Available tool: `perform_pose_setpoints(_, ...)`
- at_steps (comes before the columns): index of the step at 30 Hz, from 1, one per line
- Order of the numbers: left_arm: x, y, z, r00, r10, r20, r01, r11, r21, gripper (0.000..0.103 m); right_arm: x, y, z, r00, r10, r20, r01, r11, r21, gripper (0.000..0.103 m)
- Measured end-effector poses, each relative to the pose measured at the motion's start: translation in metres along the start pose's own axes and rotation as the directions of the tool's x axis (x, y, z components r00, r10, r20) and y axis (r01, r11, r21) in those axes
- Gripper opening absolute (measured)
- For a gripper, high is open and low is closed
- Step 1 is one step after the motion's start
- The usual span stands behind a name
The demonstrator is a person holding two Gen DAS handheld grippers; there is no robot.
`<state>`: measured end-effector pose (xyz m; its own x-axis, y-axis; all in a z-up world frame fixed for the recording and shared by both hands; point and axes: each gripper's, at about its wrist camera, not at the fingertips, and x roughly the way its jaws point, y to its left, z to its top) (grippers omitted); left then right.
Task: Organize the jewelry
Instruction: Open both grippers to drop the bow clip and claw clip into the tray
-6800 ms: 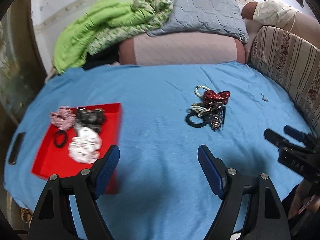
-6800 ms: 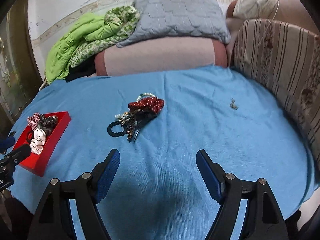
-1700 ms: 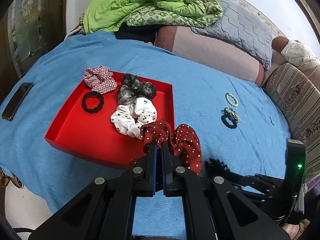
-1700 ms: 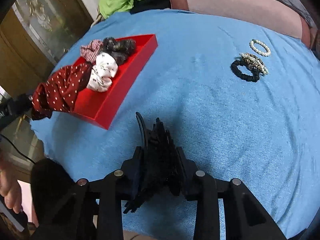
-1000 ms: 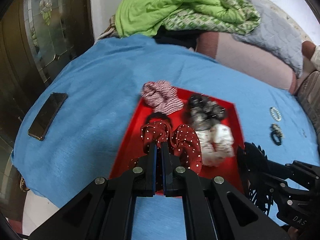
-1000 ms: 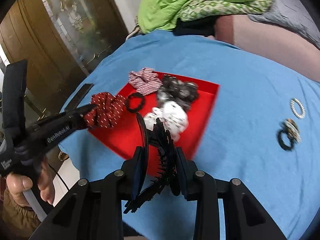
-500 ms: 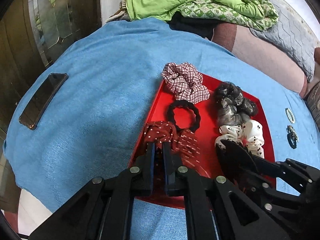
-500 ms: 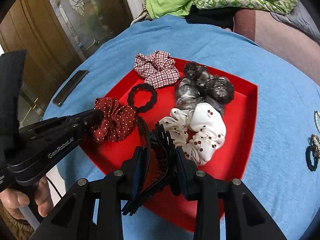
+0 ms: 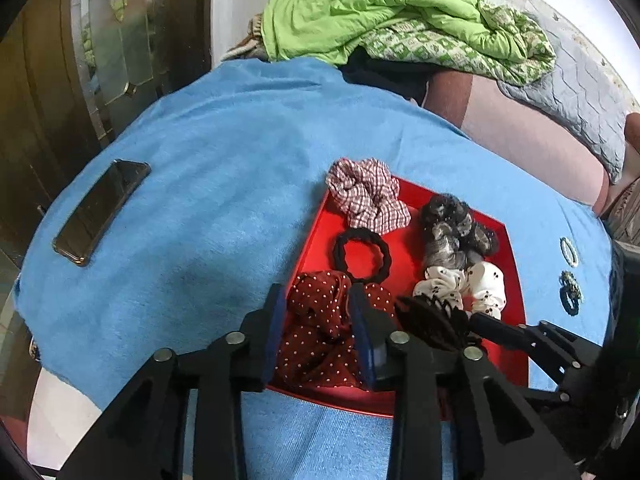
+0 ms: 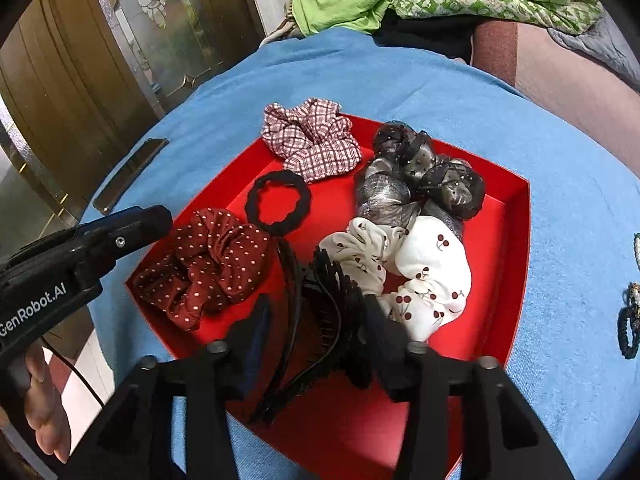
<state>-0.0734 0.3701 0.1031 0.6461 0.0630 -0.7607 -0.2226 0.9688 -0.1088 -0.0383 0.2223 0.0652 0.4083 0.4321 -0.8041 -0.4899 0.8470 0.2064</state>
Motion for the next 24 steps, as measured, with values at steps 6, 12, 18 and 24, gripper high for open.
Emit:
perform_pose_setpoints(6,-0.023,-0.005,0.003,0.997,0.053,0.049,-0.053,0.999,0.009,0.039,-0.029,0.007,0.0,0.999,0.013,0.052,-0.012,0.999,-0.031,0.063)
perform_pose_setpoints(12,-0.048,-0.026,-0.003,0.993,0.085,0.083,-0.09,0.994,0.06,0.043,-0.064,-0.003,-0.009,0.995,0.027,0.092,-0.028,1.0,0.004,0.069)
perform_pose_setpoints(18,-0.065,-0.063,-0.014,0.992,0.076,0.099,-0.088,0.988,0.127,0.044,-0.099,-0.036,-0.034,0.994,-0.018,0.107,0.012,0.998,0.056,0.07)
perform_pose_setpoints(24,-0.074,-0.108,-0.026,0.996,0.024,0.084,-0.04,0.979,0.198,0.045,-0.132,-0.091,-0.071,0.99,-0.104,0.098,0.09,0.987,0.133,0.072)
